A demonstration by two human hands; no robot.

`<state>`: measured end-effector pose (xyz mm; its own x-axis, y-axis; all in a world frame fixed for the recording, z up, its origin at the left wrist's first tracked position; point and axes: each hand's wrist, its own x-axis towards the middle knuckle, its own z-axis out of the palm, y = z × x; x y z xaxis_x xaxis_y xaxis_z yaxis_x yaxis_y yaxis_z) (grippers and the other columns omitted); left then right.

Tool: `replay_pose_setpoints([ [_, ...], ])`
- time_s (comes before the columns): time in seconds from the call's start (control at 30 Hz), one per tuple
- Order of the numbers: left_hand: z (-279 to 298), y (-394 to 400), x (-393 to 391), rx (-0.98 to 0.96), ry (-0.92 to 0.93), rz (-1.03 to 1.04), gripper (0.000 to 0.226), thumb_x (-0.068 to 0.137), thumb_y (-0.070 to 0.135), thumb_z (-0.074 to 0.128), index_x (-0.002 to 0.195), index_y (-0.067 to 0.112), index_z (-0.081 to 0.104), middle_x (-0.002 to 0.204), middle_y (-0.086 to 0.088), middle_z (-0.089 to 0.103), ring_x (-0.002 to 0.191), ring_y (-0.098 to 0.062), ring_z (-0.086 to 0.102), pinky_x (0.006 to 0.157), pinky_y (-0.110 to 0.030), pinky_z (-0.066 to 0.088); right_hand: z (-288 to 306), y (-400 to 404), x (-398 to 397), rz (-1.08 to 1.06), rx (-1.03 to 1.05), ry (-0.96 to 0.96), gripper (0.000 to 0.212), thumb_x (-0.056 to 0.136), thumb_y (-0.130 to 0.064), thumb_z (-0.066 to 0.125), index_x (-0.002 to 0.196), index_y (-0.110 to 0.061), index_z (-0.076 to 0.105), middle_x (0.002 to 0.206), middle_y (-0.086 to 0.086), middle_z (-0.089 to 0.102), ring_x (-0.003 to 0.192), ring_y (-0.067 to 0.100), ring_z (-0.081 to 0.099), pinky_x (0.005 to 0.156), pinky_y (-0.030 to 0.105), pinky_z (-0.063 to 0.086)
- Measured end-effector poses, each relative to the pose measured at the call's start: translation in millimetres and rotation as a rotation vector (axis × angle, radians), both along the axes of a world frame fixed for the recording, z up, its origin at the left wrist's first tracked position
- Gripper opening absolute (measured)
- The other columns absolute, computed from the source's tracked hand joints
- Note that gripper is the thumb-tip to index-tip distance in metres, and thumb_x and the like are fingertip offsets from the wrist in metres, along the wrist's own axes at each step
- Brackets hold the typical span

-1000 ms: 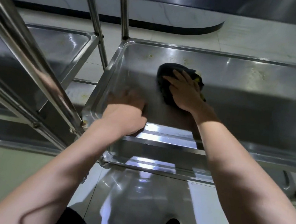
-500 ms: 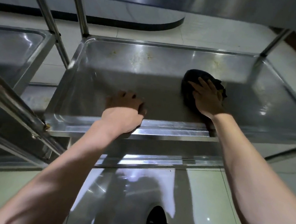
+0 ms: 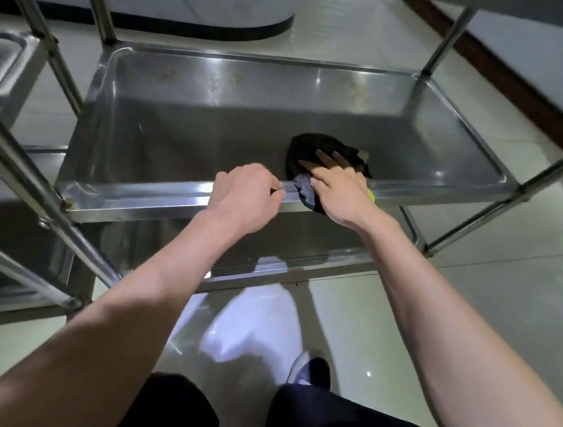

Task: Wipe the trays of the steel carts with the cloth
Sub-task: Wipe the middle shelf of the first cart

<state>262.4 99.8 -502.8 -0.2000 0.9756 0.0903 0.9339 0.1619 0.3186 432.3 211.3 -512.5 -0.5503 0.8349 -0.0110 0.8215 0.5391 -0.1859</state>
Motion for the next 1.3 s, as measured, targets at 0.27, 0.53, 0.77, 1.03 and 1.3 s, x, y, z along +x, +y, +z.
replay_pose_setpoints([
  [0.27, -3.1, -7.1, 7.3, 0.039, 0.005, -0.001, 0.034, 0.101, 0.038, 0.043, 0.116, 0.03, 0.072, 0.123, 0.0, 0.065, 0.109, -0.031, 0.06, 0.081, -0.042, 0.038, 4.9, -23.2, 27.3, 0.063, 0.034, -0.046, 0.043, 0.107, -0.035, 0.032, 0.149, -0.041, 0.037, 0.162, -0.005, 0.028, 0.15, 0.025, 0.02, 0.119, 0.048, 0.021],
  [0.53, 5.6, 7.7, 33.3, 0.021, 0.078, 0.122, 0.028, 0.095, 0.036, 0.049, 0.104, 0.021, 0.072, 0.111, -0.008, 0.064, 0.102, -0.034, 0.058, 0.085, -0.043, 0.048, 11.4, 1.8, 45.3, 0.146, 0.047, -0.047, 0.044, 0.107, -0.035, 0.032, 0.15, -0.036, 0.038, 0.162, 0.0, 0.03, 0.147, 0.029, 0.025, 0.117, 0.048, 0.027],
  [0.77, 7.1, 55.3, 95.7, 0.203, 0.071, 0.14, 0.026, 0.088, 0.031, 0.054, 0.104, 0.03, 0.075, 0.104, -0.005, 0.071, 0.094, -0.033, 0.064, 0.071, -0.036, 0.048, -7.4, 44.0, 71.9, 0.178, 0.092, 0.088, 0.039, 0.105, -0.033, 0.032, 0.139, -0.034, 0.05, 0.163, -0.003, 0.028, 0.151, 0.026, 0.017, 0.112, 0.049, 0.026],
  [1.03, 5.1, 95.8, 138.5, 0.058, 0.12, 0.259, 0.027, 0.095, 0.042, 0.054, 0.102, 0.025, 0.073, 0.096, -0.006, 0.071, 0.088, -0.032, 0.064, 0.081, -0.045, 0.056, -15.6, 106.3, 139.1, 0.215, 0.063, 0.155, 0.043, 0.104, -0.033, 0.035, 0.145, -0.043, 0.045, 0.164, -0.013, 0.02, 0.153, 0.017, 0.009, 0.119, 0.048, 0.016],
  [1.3, 7.0, 112.7, 155.4, -0.004, 0.154, 0.25, 0.017, 0.085, 0.043, 0.064, 0.088, 0.031, 0.076, 0.084, -0.008, 0.068, 0.077, -0.035, 0.06, 0.068, -0.038, 0.054, -15.3, 190.1, 267.0, -0.086, 0.1, 0.065, 0.05, 0.102, -0.03, 0.037, 0.151, -0.041, 0.036, 0.165, -0.008, 0.02, 0.153, 0.022, 0.013, 0.119, 0.052, 0.024],
])
